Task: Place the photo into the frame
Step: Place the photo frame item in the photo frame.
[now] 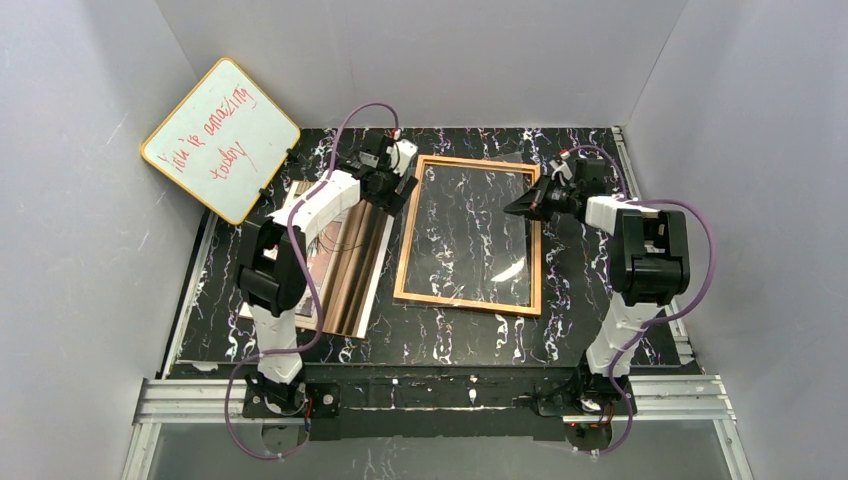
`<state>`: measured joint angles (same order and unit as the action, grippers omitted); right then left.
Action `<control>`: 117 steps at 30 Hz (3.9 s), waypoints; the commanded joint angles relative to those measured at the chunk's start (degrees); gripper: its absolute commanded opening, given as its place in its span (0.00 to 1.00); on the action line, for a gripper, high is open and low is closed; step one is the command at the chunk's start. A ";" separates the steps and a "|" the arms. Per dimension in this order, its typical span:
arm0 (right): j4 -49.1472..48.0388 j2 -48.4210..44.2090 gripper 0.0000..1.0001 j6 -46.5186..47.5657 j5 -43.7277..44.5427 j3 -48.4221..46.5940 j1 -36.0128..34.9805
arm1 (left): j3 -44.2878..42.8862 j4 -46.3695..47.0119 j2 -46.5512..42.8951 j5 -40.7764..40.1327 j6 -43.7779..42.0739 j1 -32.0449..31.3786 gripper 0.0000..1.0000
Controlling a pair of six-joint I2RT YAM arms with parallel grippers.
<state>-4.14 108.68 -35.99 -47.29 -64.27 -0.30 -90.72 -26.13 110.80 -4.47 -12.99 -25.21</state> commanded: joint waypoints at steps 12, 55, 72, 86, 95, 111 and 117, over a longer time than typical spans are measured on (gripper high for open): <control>-20.38 -0.38 0.01 -16.22 -16.49 5.53 6.15 | 2.96 3.88 3.79 2.16 0.06 0.25 0.79; -35.54 1.31 0.01 -29.50 -18.22 10.54 9.16 | 3.01 5.04 6.72 0.88 0.31 1.56 0.72; -50.71 3.28 0.01 -36.04 -20.49 10.79 9.06 | 2.91 5.08 9.96 2.36 1.32 1.13 0.68; -58.75 8.73 0.01 -41.53 -19.93 8.41 8.81 | 3.33 5.04 10.90 2.03 -0.04 0.37 0.68; -65.37 10.87 0.01 -45.51 -20.55 7.06 7.97 | 3.10 5.09 11.47 1.42 -0.80 -0.28 0.68; -68.98 15.66 0.01 -48.58 -19.31 5.08 7.62 | 3.02 4.79 11.35 2.02 -0.89 -0.36 0.68; -68.90 16.54 0.01 -48.56 -18.89 5.33 7.66 | 3.00 4.81 11.43 1.95 -0.98 -0.45 0.68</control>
<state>-69.21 124.18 -83.99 -66.17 -56.93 7.42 -87.90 -18.28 120.25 -2.66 -13.50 -24.97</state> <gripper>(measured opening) 0.032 0.683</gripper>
